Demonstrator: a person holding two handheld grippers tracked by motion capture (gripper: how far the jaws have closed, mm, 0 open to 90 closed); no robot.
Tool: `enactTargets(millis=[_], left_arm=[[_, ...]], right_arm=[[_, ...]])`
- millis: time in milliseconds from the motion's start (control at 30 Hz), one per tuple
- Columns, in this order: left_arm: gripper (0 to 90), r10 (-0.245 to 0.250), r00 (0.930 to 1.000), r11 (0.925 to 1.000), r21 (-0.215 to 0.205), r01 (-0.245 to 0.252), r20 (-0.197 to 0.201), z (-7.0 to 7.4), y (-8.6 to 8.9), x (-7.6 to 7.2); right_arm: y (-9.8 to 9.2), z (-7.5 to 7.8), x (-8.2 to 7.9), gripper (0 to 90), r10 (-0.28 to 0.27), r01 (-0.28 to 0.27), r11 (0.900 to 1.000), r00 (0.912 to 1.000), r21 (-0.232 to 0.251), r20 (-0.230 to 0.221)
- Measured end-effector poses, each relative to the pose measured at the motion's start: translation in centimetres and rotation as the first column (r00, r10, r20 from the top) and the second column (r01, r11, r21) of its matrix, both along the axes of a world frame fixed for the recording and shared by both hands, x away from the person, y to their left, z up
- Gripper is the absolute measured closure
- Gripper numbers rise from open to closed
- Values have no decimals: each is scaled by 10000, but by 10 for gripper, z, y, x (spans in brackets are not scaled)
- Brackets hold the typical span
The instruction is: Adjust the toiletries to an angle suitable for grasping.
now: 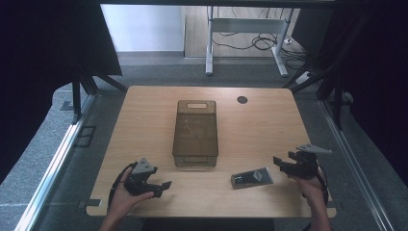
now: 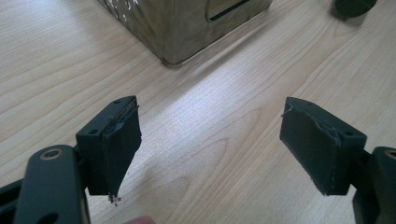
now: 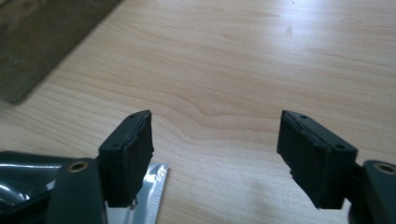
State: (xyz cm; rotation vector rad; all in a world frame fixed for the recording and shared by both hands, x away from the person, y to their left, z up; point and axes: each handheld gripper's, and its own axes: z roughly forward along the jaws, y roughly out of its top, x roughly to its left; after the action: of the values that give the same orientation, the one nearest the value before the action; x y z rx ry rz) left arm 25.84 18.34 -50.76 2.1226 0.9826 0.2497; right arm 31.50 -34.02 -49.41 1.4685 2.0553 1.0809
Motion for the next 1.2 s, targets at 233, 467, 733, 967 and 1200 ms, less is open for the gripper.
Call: enactTargets(millis=[233,467,733,967,1200], left_arm=[[214,540,9980,9985,-143,-536,316,-1,-1,1],[215,450,9987,9982,-401,-440,250,-1,-2,0],[218,655,9968,9965,-553,-630,461,-1,-1,0],[196,703,9968,9968,-406,-687,382,-2,-8,12],[191,426,9990,9990,-147,-424,136,4,2,17]], right_arm=[[-4,-3,-3,336,250,-252,9997,9993,-65,-282],[-6,-1,-5,377,406,-408,9991,9987,-69,-312],[-10,-3,-3,400,309,-303,9995,9982,121,-508],[-10,4,2,408,637,-636,9980,9957,40,-673],[-2,27,9,515,1644,-1698,9848,9796,-381,-1157]])
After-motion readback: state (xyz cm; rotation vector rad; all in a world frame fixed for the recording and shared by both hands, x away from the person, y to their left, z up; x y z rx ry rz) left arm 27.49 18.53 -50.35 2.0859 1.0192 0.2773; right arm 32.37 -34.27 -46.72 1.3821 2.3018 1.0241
